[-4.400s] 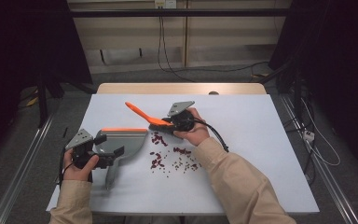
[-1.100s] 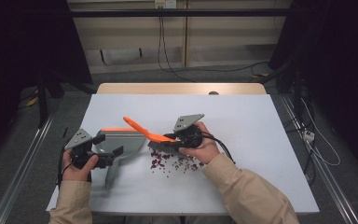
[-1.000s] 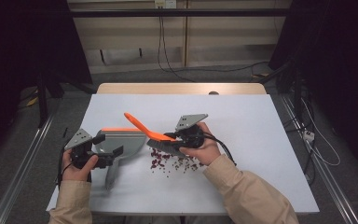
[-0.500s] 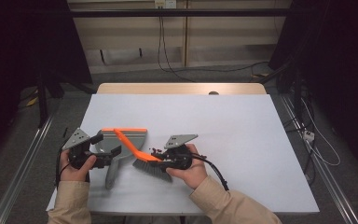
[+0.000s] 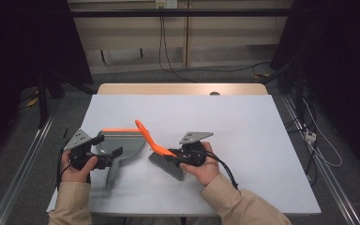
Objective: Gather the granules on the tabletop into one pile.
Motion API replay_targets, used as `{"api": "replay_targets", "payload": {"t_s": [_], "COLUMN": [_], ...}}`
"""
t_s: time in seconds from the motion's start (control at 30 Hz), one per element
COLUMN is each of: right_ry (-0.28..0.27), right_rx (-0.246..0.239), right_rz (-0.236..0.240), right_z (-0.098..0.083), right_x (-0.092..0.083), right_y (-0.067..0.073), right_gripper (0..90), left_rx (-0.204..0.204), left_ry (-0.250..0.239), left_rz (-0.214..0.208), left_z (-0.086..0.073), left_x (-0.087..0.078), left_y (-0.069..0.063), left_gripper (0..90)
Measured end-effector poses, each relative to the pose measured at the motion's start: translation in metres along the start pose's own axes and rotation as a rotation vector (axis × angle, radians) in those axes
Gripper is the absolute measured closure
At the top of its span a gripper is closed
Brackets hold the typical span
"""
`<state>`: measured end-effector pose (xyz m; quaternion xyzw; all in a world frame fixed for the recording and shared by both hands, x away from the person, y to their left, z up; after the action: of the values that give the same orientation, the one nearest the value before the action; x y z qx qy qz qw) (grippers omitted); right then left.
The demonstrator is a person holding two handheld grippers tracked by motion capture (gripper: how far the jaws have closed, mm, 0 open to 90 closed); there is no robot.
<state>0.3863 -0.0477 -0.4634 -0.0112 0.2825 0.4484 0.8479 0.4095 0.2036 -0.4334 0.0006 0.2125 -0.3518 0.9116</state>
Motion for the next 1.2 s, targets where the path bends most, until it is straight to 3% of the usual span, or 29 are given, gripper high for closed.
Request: {"api": "replay_targets", "payload": {"t_s": [0.3,0.53,0.73,0.8,1.0,1.2], "right_ry": [-0.012,-0.060,-0.072,-0.065,-0.061,-0.039], "right_rx": [0.019,0.055,0.047,0.042,0.090,0.129], "right_rz": [-0.034,-0.013,-0.003,-0.021,-0.050,-0.106], "right_z": [-0.003,0.006,0.020,0.022,0.024,0.023], "right_x": [-0.010,-0.009,0.010,0.020,0.043,0.041], "right_y": [-0.010,-0.006,0.004,0.004,-0.004,-0.016], "right_gripper": [71.4,71.5,71.5,71.5,71.4,71.3], "left_rx": [-0.002,-0.007,-0.006,-0.007,-0.012,-0.012], "left_ry": [-0.004,-0.007,-0.007,-0.007,-0.008,-0.011], "left_rz": [0.000,0.000,-0.002,-0.001,-0.006,-0.003], "left_z": [0.001,0.001,0.001,0.001,0.001,0.001], "left_x": [0.000,0.000,0.000,0.000,0.001,0.000], "left_y": [-0.001,0.000,0.000,0.001,0.001,0.002], "left_gripper": [6.0,6.0,6.0,6.0,6.0,6.0]}}
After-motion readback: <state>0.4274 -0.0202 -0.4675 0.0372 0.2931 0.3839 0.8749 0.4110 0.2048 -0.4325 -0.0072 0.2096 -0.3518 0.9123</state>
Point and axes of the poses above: each handheld gripper's, and its own axes: x roughly forward along the jaws, z roughly out of its top, y roughly to its left, the point moved 7 cm from there along x, roughly forward along the jaws, and after that the axes turned 2 degrees about -y, right-handed, at the moved point
